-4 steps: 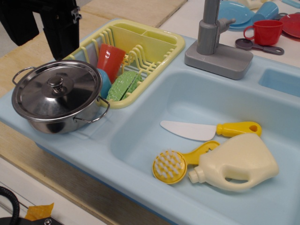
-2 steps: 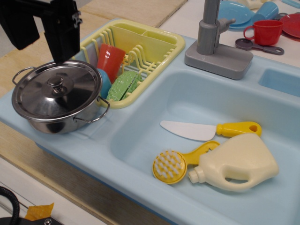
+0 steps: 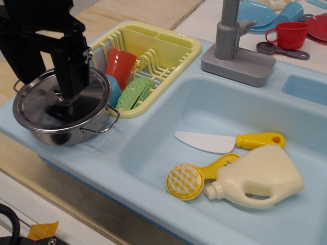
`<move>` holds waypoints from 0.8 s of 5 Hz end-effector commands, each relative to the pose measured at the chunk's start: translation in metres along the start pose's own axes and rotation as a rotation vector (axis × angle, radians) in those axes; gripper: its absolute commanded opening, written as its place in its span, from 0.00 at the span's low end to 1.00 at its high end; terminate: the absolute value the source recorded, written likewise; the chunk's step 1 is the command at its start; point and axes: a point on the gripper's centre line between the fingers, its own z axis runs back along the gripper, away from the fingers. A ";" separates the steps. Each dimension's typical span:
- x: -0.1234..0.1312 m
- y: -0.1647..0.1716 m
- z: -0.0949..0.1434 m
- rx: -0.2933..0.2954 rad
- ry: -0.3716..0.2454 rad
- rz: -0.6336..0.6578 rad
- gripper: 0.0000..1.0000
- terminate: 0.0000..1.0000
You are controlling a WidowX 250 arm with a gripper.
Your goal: Take lid off pot or pan
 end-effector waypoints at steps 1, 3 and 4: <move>0.002 0.007 -0.005 0.002 -0.024 0.016 1.00 0.00; 0.010 0.012 -0.013 -0.006 -0.035 -0.010 1.00 0.00; 0.014 0.012 -0.016 -0.009 -0.034 -0.007 0.00 0.00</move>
